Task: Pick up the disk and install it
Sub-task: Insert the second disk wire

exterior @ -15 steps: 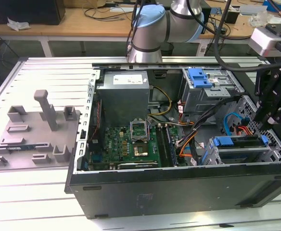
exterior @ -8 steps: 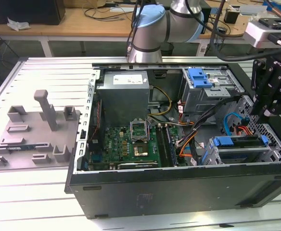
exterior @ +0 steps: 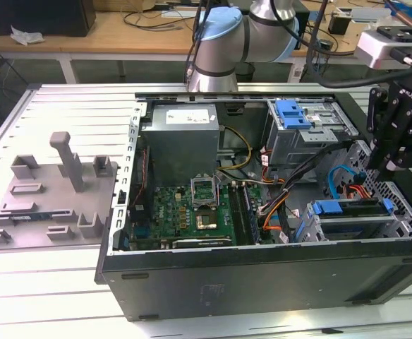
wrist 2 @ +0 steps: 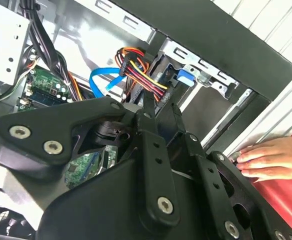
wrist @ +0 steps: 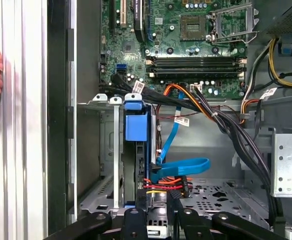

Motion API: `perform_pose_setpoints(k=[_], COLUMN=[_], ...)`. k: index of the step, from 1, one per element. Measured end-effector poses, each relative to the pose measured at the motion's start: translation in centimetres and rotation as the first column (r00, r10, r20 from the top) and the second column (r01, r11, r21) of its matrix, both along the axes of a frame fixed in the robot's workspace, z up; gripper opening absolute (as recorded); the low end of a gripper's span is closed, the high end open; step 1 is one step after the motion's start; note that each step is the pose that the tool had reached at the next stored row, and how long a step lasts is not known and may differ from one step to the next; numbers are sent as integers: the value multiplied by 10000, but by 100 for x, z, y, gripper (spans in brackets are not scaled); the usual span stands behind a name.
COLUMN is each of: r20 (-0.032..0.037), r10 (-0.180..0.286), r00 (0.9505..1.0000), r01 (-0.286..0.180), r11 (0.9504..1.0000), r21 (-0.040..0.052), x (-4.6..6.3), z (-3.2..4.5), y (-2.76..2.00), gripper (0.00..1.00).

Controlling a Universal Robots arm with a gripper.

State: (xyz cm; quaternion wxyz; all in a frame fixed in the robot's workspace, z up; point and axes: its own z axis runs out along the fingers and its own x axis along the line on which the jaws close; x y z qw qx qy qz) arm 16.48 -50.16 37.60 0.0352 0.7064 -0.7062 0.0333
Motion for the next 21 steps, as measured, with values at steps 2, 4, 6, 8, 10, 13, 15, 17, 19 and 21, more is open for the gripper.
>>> perform_pose_setpoints(k=[2, 4, 6, 8, 10, 13, 15, 17, 19, 21], r20=[0, 0, 0, 0, 0, 0, -8, -63, -176, -280], r10=[4, 10, 15, 22, 28, 28, 27, 28, 27, 27], r00=[10000, 10000, 10000, 10000, 10000, 10000, 10000, 10000, 9998, 9996], r01=[-4, -10, -15, -22, -28, -28, -27, -30, -33, -36], r11=[10000, 10000, 10000, 9999, 9999, 9998, 9998, 9996, 9995, 9994], r21=[-24, -48, -73, -98, -121, -186, -222, -274, -316, -335], x=[-13, -29, -53, -89, -122, -146, -146, -146, -146, -144], z=[-3, -5, -7, -11, -16, -31, -48, -59, -67, -72], y=[2, 4, 8, 12, 17, 28, 34, 42, 46, 46], gripper=[30, 30, 30, 30, 30, 30, 30, 30, 30, 30])
